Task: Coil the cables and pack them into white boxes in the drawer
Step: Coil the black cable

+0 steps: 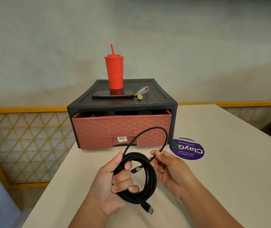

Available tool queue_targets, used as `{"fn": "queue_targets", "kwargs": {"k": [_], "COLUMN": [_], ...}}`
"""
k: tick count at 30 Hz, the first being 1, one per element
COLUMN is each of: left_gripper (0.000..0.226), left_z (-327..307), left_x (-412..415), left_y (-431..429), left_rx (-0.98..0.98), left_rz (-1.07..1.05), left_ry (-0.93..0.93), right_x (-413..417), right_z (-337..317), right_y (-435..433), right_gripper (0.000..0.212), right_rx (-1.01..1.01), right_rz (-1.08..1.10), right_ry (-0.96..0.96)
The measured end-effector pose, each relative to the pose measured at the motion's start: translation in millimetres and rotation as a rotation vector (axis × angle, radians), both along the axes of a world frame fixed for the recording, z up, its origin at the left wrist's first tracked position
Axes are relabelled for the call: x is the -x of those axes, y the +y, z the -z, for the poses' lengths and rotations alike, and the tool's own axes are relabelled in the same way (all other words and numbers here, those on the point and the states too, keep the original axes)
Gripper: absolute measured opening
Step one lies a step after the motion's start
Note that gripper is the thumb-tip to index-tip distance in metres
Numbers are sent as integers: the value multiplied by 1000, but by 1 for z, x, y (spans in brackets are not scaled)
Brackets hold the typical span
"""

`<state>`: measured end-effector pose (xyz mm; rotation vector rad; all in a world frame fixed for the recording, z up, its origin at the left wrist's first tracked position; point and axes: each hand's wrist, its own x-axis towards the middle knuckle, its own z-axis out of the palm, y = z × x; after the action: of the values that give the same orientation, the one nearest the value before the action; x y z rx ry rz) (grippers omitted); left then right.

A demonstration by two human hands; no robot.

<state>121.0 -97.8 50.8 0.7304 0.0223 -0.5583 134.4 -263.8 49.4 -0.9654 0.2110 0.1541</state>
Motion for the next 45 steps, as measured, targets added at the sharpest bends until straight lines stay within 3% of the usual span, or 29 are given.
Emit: {"fn": "queue_targets", "kwargs": {"k": [4,9,15,21,27,29,32,35,40,45], "left_gripper": [36,49,34,34,32,32,31,31,31,33], "left_z": [-1,0,-7,-10,-7,-6,-5,-5,-7,-9], "left_x": [1,0,6,7,2,2,0,-4,-9,-12], "left_y": [-1,4,-5,-4,2,1,4,11,25,35], "left_rx": [-48,-17,-157,-167,-253,-282,-332,-388,-281,-145], "left_rz": [-8,95,-6,-96,-149,-166,-212,-272,-393,-461], "left_ry": [-18,-79,-58,-102,-138,-148,-163,-188,-182,-213], "right_x": [3,4,15,17,15,14,15,16,8,-17], "right_z": [3,4,0,-2,11,12,9,5,0,13], "right_y": [4,8,22,19,22,24,22,17,-2,-41], "right_gripper": [22,25,31,26,61,55,28,4,20,31], "right_rx": [-50,-105,-73,-247,266,487,785,834,938,1205], "right_rz": [-57,-109,-329,-498,-479,-430,-358,-408,-294,130], "right_ry": [44,97,90,-103,-227,-241,-253,-229,-251,-205]}}
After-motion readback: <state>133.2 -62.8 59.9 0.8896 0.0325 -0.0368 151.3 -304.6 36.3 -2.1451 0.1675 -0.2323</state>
